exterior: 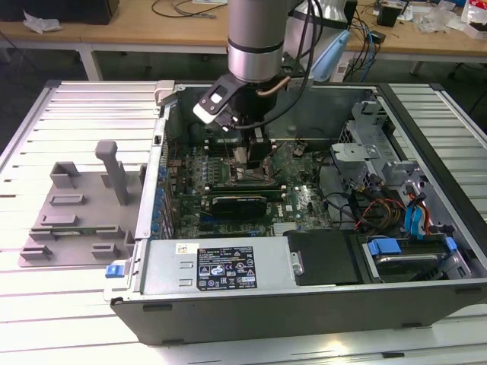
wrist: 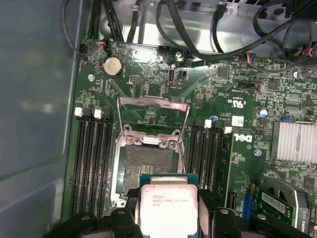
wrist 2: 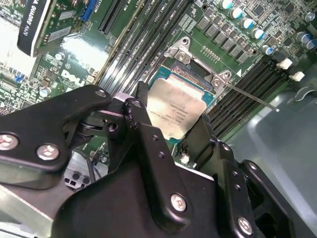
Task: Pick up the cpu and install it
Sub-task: 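Place the cpu into insertion slot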
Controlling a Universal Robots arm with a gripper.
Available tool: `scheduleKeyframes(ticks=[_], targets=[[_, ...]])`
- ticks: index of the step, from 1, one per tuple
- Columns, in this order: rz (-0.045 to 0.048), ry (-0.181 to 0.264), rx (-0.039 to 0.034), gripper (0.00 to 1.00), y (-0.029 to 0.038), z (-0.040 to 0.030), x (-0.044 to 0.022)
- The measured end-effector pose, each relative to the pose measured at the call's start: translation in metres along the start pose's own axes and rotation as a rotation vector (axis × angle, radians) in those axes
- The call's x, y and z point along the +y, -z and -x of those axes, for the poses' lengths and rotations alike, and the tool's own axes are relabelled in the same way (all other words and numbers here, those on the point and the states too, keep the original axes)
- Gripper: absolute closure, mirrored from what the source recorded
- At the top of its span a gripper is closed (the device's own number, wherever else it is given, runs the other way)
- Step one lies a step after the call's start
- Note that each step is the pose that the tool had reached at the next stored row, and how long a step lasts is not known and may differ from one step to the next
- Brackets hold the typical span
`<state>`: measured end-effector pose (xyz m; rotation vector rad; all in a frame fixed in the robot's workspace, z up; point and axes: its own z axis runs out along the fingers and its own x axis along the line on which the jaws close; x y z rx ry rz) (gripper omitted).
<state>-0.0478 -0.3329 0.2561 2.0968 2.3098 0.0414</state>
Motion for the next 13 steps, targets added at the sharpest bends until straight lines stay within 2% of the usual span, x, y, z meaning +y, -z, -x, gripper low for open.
scheduleKeyframes(ticks=[3, 8, 9, 10, 11, 13], targets=[[0.0002, -0.008, 0.0, 0.45, -0.0023, -0.0016, 0.0003], [0.0002, -0.06, -0.0026, 0.45, -0.0056, -0.0027, 0.0034], [-0.0001, -0.059, -0.0063, 0.45, -0.0063, -0.0035, 0.0052], [-0.0012, -0.059, -0.0214, 0.45, -0.0075, -0.0058, 0.006], [-0.0024, -0.058, -0.0403, 0.45, -0.0096, -0.0085, 0.0063], [-0.0025, -0.058, -0.0405, 0.45, -0.0141, -0.0111, 0.0064]])
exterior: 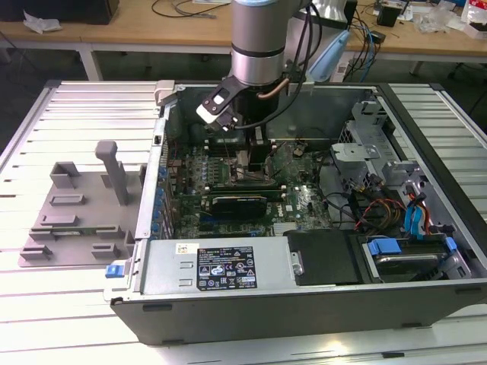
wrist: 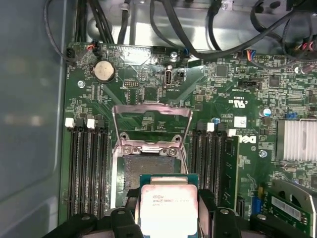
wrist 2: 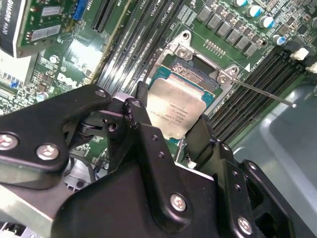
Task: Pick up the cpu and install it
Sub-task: 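Place the cpu into insertion slot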
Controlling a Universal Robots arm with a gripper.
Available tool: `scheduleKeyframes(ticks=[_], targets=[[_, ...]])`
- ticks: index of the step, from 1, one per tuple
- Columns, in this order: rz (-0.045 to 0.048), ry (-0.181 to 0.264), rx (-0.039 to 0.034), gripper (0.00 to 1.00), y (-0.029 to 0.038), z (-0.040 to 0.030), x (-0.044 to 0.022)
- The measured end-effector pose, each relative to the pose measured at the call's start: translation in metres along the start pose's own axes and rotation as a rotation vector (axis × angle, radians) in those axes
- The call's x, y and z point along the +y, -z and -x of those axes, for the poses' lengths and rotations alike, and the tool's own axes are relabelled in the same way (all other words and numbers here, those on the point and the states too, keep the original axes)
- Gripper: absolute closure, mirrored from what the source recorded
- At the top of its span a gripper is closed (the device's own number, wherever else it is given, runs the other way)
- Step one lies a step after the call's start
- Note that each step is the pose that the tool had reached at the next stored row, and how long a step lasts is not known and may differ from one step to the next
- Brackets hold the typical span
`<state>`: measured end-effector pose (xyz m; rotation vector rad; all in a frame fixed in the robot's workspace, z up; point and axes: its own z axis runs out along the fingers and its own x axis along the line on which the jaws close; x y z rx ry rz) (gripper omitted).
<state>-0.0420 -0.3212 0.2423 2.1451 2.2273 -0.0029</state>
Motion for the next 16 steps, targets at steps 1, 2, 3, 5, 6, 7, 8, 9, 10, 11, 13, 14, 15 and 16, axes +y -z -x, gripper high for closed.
scheduleKeyframes(ticks=[1, 2, 3, 5, 6, 7, 8, 9, 10, 11, 13, 14, 15, 16], targets=[[0.0001, 0.0, 0.0001, 0.45, -0.0007, -0.0016, 0.0], [0.0, 0.0, 0.0, 0.45, -0.0012, -0.0028, 0.0001], [0.0001, 0.0, 0.0001, 0.45, -0.0027, -0.0049, 0.0001], [0.0, 0.0, -0.0003, 0.45, -0.0082, -0.0079, 0.0001], [0.0001, 0.0, -0.0003, 0.45, -0.01, -0.0086, 0.0001], [0.0001, 0.0, -0.0003, 0.45, -0.0116, -0.0091, 0.0], [0.0, 0.0, -0.0004, 0.45, -0.0136, -0.011, 0.0], [0.0, 0.0, -0.0004, 0.45, -0.015, -0.013, 0.0001], [0.0, 0.0, -0.0003, 0.45, -0.0177, -0.0136, 0.0002], [0.0001, 0.0, -0.0003, 0.45, -0.0208, -0.0138, 0.0001], [0.0, 0.0, -0.0003, 0.45, -0.0266, -0.0141, -0.0002], [0.0, 0.0, -0.0004, 0.45, -0.0271, -0.0141, -0.0001], [0.0001, 0.0, -0.0003, 0.45, -0.0276, -0.0141, 0.0003], [0.0001, 0.0, -0.0004, 0.45, -0.0284, -0.014, 0.0011]])
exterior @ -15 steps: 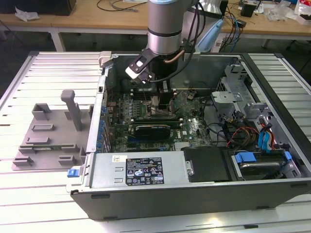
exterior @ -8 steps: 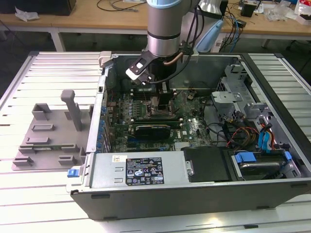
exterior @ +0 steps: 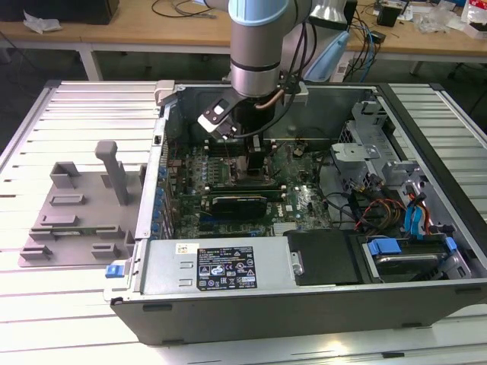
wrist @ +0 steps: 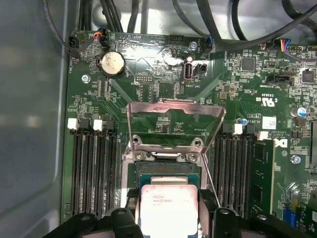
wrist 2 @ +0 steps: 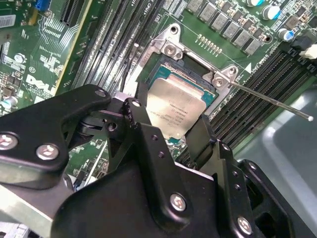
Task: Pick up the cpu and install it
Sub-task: 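Place the cpu into insertion slot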
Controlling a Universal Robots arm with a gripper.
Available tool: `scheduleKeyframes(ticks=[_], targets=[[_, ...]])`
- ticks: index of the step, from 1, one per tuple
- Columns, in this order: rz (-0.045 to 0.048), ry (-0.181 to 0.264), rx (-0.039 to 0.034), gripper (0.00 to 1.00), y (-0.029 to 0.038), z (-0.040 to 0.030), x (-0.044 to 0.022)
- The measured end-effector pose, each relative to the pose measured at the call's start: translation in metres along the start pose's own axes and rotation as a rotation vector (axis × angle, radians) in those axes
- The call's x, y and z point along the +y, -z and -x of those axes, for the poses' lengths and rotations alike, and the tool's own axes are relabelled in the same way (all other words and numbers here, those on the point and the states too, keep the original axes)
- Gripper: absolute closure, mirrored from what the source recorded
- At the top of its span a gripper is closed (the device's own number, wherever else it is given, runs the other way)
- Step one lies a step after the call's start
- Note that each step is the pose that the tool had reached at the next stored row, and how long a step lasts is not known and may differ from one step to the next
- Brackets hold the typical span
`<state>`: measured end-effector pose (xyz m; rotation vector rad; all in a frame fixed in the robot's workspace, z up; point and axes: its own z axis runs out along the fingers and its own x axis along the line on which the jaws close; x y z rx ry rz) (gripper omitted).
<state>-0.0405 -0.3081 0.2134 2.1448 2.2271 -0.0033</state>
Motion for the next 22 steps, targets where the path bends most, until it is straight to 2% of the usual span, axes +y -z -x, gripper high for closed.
scheduleKeyframes(ticks=[4, 7, 10, 22], targets=[[0.0, 0.0, 0.0, 0.45, -0.0023, 0.0014, 0.0003], [-0.0001, 0.0, 0.0, 0.45, -0.008, 0.0012, 0.0001], [-0.0003, -0.009, -0.0003, 0.45, -0.0102, 0.0011, 0.0002], [-0.0011, -0.024, -0.0008, 0.45, -0.0142, 0.0002, 0.0006]])
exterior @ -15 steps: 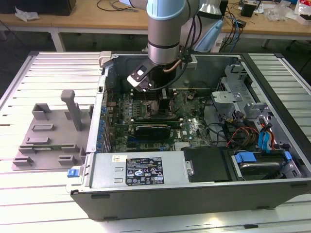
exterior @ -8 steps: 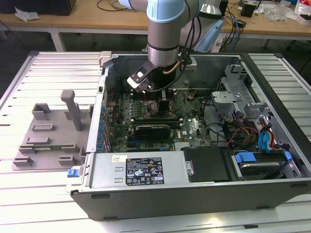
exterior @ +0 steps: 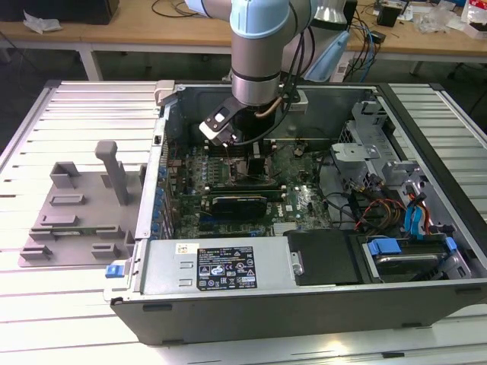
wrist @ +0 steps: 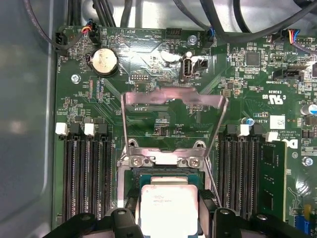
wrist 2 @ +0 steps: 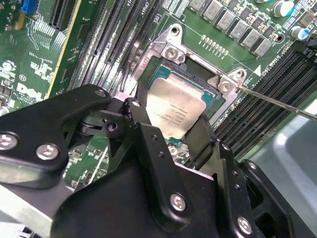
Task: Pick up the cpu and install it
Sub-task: 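Place the cpu into insertion slot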
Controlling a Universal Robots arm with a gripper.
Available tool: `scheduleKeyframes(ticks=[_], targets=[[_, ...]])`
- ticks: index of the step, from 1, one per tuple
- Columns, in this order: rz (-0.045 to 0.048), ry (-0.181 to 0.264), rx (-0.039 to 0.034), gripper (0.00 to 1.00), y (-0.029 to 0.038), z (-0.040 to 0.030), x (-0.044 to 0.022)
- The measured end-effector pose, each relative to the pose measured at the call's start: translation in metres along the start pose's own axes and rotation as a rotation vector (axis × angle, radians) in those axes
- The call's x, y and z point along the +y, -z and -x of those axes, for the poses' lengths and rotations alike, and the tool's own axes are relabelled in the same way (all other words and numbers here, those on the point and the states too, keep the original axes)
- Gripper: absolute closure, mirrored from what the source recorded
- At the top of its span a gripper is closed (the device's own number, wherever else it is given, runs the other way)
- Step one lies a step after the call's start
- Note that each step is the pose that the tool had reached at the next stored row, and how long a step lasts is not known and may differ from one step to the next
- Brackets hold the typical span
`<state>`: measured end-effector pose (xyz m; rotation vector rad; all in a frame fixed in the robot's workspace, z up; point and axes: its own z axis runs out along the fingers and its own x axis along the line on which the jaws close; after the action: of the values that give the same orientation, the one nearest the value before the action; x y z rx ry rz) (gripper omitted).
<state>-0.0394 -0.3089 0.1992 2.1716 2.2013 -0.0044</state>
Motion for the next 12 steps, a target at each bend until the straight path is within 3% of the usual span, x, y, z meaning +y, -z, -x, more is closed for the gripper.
scheduleKeyframes(ticks=[12], targets=[[0.0, 0.0, 0.0001, 0.45, -0.0039, -0.0013, -0.0001]])
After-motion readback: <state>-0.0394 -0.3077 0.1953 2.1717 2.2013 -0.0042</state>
